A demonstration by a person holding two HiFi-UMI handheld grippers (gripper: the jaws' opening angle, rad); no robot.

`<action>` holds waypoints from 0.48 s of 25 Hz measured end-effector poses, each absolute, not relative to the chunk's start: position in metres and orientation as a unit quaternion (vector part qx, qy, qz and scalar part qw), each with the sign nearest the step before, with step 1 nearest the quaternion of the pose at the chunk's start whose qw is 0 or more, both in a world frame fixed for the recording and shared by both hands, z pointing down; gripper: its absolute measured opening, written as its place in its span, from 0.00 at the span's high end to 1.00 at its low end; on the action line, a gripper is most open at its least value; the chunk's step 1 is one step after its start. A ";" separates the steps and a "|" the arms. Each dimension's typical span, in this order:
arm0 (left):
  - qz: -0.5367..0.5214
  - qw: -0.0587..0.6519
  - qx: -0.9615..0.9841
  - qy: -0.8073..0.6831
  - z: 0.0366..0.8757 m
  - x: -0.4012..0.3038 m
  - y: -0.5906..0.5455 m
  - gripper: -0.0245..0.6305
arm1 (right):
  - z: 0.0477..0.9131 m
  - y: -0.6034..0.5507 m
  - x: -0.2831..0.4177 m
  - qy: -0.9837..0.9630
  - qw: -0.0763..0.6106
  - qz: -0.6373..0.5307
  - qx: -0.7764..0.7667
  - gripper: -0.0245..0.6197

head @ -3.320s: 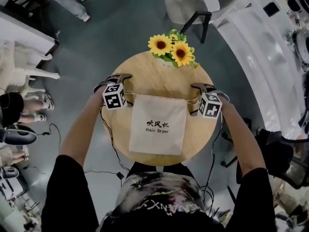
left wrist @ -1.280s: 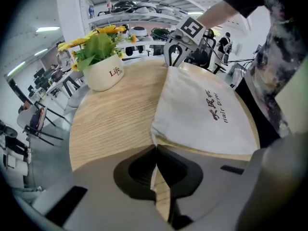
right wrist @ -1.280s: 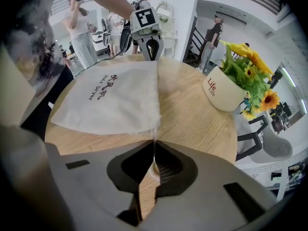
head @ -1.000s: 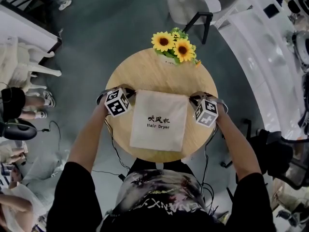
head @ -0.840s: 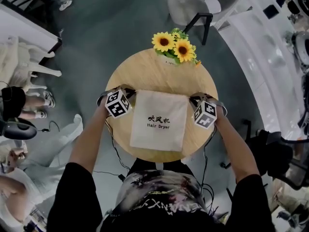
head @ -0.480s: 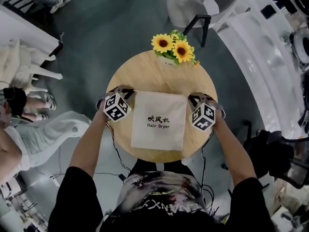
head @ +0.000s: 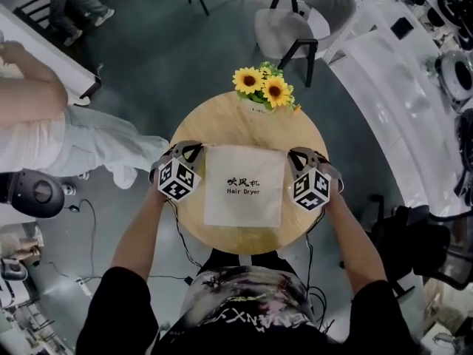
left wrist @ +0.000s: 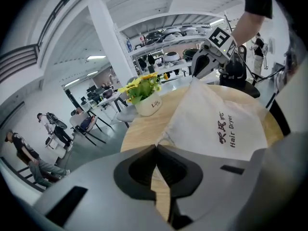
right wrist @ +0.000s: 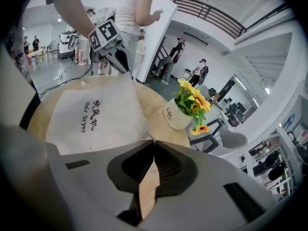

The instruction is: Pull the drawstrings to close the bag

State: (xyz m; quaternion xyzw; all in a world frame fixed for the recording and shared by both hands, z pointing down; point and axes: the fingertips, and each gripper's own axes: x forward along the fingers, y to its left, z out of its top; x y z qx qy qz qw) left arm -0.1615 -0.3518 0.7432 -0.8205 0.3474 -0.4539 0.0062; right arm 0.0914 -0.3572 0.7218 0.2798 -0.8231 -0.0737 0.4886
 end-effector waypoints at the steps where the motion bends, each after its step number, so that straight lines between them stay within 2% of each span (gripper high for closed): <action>1: -0.451 0.010 -0.819 0.354 0.738 -0.162 -0.353 0.93 | 0.716 -0.358 0.091 -0.823 0.486 -0.078 0.284 0.95; 12: -0.427 0.033 -0.816 0.389 0.692 -0.165 -0.356 0.93 | 0.659 -0.361 0.090 -0.819 0.460 -0.110 0.325 0.95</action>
